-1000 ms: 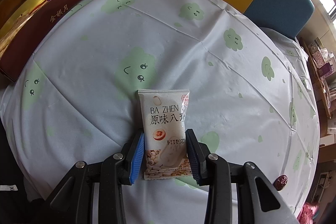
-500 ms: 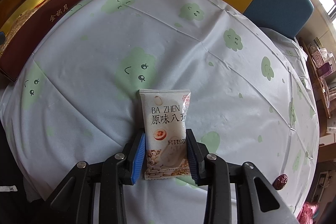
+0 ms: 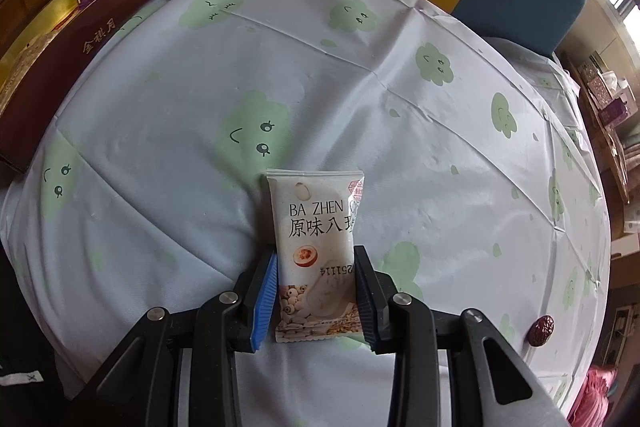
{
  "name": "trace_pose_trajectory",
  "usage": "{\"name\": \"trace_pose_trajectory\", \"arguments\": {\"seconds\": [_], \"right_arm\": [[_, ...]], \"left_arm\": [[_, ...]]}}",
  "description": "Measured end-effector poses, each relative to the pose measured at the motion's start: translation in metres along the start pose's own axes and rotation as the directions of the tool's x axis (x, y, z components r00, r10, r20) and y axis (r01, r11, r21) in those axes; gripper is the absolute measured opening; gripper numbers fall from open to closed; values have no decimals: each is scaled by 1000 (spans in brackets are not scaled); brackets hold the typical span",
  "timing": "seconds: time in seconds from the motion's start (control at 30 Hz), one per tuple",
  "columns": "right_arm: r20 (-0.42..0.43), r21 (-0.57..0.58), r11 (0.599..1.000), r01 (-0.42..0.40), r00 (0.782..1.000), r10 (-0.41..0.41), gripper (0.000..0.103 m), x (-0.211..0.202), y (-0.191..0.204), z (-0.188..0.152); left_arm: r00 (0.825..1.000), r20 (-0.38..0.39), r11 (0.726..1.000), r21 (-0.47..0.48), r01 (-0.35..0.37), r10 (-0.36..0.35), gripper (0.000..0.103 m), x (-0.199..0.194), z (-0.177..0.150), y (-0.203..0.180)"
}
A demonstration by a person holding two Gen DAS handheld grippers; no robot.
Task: Organize snacks
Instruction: 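Carry the rice-cake bag into the gold lid and open the left gripper, then carry the BA ZHEN packet into the gold lid and open the right gripper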
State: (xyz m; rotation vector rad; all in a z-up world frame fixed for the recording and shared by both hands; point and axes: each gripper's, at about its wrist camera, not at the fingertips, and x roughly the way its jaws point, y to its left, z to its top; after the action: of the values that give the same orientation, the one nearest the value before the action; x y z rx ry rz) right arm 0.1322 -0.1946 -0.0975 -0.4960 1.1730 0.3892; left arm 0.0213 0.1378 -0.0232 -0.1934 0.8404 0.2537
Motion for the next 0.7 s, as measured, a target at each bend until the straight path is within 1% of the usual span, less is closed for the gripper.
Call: {"name": "trace_pose_trajectory", "arguments": {"seconds": [0.07, 0.27, 0.4, 0.57, 0.63, 0.7], "right_arm": [[-13, 21, 1000, 8, 1000, -7, 35, 1, 0, 2], [-30, 33, 998, 60, 998, -59, 34, 2, 6, 6], [-28, 62, 995, 72, 997, -71, 34, 2, 6, 6], [-24, 121, 990, 78, 997, -76, 34, -1, 1, 8], [-5, 156, 986, 66, 998, -66, 34, -7, -2, 11], [43, 192, 981, 16, 999, -24, 34, -18, -1, 18]], "left_arm": [[1000, 1, 1000, -6, 2, -2, 48, -1, -1, 1], [1000, 9, 1000, -22, -11, 11, 48, -2, -3, 3], [999, 23, 999, -42, -30, 31, 48, -3, -3, 9], [998, 38, 995, -89, -50, 54, 48, -5, 1, 21], [997, 43, 992, -107, -61, 66, 48, -5, 2, 26], [996, 42, 990, -124, -71, 77, 48, -5, 2, 30]]}}
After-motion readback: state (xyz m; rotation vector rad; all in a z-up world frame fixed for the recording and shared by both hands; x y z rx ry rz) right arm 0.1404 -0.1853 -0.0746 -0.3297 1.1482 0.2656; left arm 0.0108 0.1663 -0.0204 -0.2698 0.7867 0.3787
